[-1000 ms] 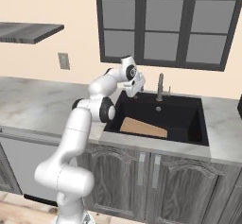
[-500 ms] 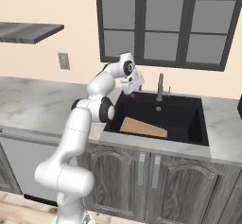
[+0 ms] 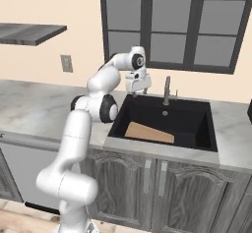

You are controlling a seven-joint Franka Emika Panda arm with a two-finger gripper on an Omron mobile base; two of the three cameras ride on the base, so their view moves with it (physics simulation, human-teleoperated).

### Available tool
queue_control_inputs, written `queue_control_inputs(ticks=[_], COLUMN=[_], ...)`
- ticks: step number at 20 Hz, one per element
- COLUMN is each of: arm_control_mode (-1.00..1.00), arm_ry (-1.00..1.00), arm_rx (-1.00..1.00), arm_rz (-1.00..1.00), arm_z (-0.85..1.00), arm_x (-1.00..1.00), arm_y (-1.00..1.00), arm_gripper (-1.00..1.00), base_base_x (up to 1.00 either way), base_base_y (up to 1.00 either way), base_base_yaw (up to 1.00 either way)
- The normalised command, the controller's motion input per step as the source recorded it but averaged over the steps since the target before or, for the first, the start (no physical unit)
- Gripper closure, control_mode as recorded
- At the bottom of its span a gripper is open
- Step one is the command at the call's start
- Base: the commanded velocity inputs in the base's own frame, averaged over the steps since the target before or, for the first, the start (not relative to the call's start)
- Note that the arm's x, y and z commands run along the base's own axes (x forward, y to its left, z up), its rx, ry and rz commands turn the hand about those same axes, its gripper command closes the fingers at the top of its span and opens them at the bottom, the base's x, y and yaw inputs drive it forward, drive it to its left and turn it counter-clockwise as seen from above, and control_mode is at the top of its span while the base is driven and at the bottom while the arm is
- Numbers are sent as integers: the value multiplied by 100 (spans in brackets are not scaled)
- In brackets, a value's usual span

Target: Move the cutting board and knife to the sink. Then move spray from the cabinet to the counter.

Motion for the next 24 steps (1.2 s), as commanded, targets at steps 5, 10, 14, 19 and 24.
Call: queue_control_inputs(ticks=[5,10,14,19,24], arm_control_mode=[-100,-100,-100,-100,-100], arm_ry=[-28,-44,-29,-2,29], arm_rx=[9,0,-1,0,2], arm_rz=[10,12,21,12,2], arm_z=[-71,-80,22,83,27], arm_x=[-100,-100,-100,-98,-47], arm_y=[-18,0,13,13,10], arm_gripper=[-100,-100,-100,-100,-100], base_base_x=[0,0,0,0,0], base_base_y=[0,0,0,0,0], base_base_yaw=[0,0,0,0,0])
